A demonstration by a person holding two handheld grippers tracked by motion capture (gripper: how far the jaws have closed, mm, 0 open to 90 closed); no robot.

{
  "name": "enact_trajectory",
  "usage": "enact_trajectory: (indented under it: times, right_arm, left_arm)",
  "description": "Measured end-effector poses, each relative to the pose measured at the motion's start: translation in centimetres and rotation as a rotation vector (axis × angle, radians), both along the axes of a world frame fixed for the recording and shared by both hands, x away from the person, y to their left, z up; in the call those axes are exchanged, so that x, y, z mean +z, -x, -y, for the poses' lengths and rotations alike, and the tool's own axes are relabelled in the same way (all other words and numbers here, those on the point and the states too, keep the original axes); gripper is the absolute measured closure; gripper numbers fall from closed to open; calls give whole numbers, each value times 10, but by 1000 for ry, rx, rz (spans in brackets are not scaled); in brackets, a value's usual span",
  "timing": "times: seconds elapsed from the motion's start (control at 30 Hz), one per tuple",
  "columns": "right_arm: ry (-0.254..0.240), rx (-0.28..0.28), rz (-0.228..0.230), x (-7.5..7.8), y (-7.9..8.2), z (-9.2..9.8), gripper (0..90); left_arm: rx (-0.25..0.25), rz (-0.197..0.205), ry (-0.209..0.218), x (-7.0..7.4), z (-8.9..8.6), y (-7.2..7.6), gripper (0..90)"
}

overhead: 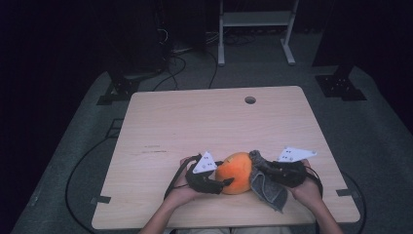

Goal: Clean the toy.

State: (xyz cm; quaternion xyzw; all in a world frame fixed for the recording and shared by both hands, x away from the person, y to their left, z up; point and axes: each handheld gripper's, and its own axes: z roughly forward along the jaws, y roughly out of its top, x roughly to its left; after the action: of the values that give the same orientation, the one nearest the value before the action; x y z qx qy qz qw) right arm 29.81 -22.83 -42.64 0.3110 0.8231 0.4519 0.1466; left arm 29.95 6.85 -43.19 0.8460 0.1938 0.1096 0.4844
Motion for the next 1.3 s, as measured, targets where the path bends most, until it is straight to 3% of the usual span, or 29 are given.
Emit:
enact_trajectory:
  times: [0.07, 0.1, 0.27, 0.33, 0.43, 0.47, 0.57, 0.77, 0.9, 0.93, 1.03, 1.13, 1.2, 1.3]
  right_arm:
    - [12, -12, -7, 0, 0, 2, 738]
    - [-8, -14, -8, 1, 1, 2, 740]
    - [-39, 44, 63, 18, 11, -15, 738]
    - [-22, 46, 61, 17, 10, -16, 737]
    - [-28, 31, 28, 9, 4, -9, 737]
    - [-39, -5, -43, -4, -6, 6, 737]
    - [-6, -46, -88, -14, -12, 15, 741]
    - [-102, 3, -23, 8, -7, 9, 738]
    - [-81, 6, -42, 0, -9, 6, 736]
    - [-70, -20, -76, -7, -13, 13, 736]
    - [-43, -45, -106, -14, -15, 20, 737]
    - [-69, -40, -67, -3, -10, 20, 735]
    - [-84, -23, -10, 12, -6, 16, 735]
    - [-115, 3, 7, 19, -4, 12, 735]
  left_arm:
    - [-3, 3, 5, -1, -1, 0, 345]
    - [-3, 1, 7, -1, -1, 0, 344]
    - [-9, -8, 9, -2, -2, 0, 343]
    - [-15, -1, 13, -2, -2, 1, 340]
    - [-22, 7, 9, -3, -1, 2, 336]
    - [-28, 18, 7, -2, 1, 4, 334]
    - [-33, 27, 3, -2, 2, 5, 333]
    - [-39, 30, -3, -2, 2, 6, 332]
    - [-43, 32, -2, -2, 2, 6, 331]
    - [-44, 39, -4, -2, 3, 7, 331]
    - [-56, 53, -9, -2, 3, 9, 330]
    - [-57, 52, -10, -1, 2, 9, 330]
    - [-57, 49, -8, -2, 2, 9, 329]
    - [-58, 47, -7, -2, 1, 8, 330]
